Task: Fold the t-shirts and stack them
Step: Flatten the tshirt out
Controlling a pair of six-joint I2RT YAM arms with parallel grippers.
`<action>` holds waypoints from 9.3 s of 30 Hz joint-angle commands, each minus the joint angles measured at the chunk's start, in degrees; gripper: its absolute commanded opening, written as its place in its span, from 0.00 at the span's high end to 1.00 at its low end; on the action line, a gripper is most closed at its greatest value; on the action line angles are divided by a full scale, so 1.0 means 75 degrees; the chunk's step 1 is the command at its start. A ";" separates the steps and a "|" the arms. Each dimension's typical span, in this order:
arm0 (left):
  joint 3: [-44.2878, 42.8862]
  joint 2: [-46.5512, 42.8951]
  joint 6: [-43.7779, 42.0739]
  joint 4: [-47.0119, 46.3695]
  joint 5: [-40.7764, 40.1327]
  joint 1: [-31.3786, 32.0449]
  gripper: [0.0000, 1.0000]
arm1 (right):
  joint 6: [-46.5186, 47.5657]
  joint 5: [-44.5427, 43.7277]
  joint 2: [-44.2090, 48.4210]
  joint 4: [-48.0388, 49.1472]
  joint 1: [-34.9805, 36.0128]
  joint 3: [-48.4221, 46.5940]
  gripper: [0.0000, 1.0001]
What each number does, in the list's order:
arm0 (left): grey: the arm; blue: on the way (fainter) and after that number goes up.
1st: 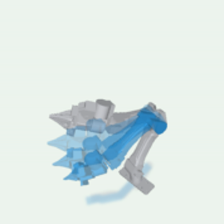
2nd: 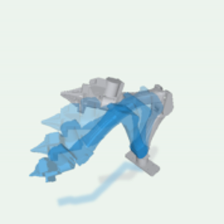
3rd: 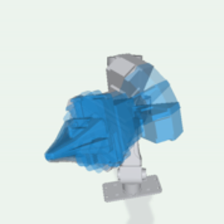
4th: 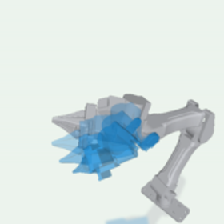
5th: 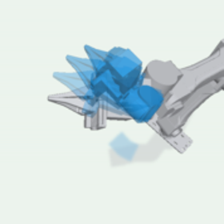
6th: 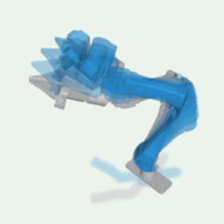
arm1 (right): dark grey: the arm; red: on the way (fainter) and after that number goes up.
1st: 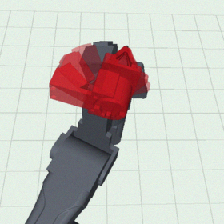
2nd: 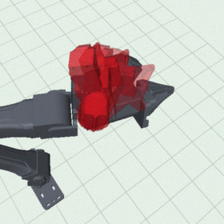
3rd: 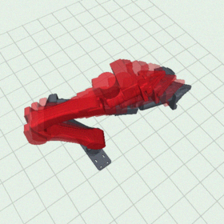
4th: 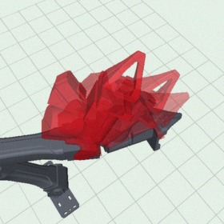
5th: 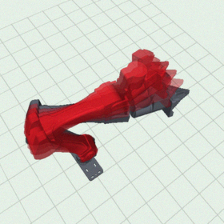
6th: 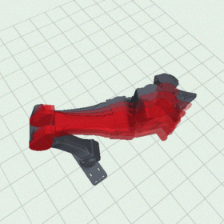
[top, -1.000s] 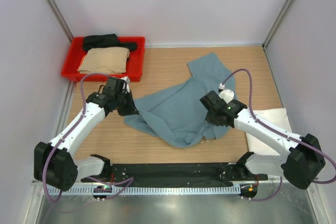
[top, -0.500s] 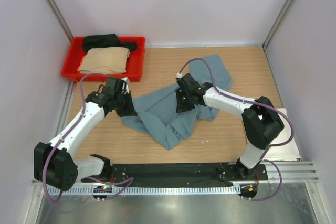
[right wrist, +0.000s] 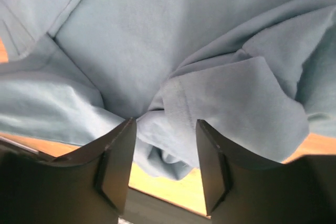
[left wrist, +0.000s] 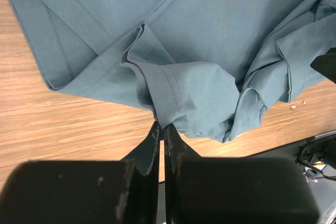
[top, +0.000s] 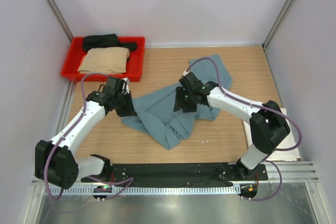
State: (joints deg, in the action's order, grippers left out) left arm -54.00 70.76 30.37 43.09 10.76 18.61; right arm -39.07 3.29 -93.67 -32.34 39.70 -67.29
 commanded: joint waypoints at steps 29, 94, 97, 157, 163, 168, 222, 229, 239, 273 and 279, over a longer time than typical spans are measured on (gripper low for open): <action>0.0110 -0.0376 -0.0112 -0.0378 0.0405 -0.0149 1.00 | 0.1939 -0.4786 -0.3190 -0.3364 0.2300 -0.4071 0.55; -0.1516 -0.0400 0.0110 0.0956 -0.1725 -0.0407 1.00 | 0.0358 -0.3920 0.0277 -0.2662 -0.0921 -0.3169 0.99; -0.2068 -0.0283 0.0146 0.1379 -0.2207 -0.0548 1.00 | 0.0206 -0.3709 0.0570 -0.2299 -0.1729 -0.3391 0.99; -0.4054 -0.4490 -0.0943 -0.2497 -0.2043 -0.2048 1.00 | 0.2888 -0.1001 0.4523 0.5060 -0.4368 -0.3852 0.99; -0.1339 -0.3287 -0.1154 -0.3889 -0.2430 -0.2048 1.00 | 0.3158 -0.1504 0.2604 0.6817 -0.4391 -0.1835 0.99; 0.0143 -0.1622 -0.1494 -0.5695 -0.2794 -0.2048 1.00 | 0.3205 -0.1377 0.0738 0.8447 -0.4555 -0.1118 0.99; -0.4364 -0.3306 -0.0920 -0.3356 -0.2689 -0.2739 1.00 | 0.3088 -0.1200 0.2738 0.4008 -0.4532 -0.4433 0.99; -0.6311 -0.3727 -0.1003 -0.2664 -0.2338 -0.2728 1.00 | 0.2831 -0.1177 0.3932 0.3315 -0.4532 -0.5829 0.99; -0.8011 -0.4114 -0.1727 -0.2066 -0.2794 -0.2096 1.00 | 0.2550 -0.1096 0.5587 0.3151 -0.4532 -0.5841 0.99; -0.6804 -0.2931 -0.2362 -0.2231 -0.4507 -0.1943 1.00 | 0.2425 -0.0210 0.2632 0.4247 -0.5059 -0.4415 0.99; -0.7446 -0.2826 -0.2724 -0.1890 -0.4575 -0.1942 1.00 | 0.2267 -0.0132 0.2656 0.4158 -0.5048 -0.4588 0.99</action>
State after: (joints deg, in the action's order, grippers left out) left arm -108.33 45.98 13.76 26.17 -20.08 4.47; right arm -22.31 3.84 -71.77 0.27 2.44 -101.38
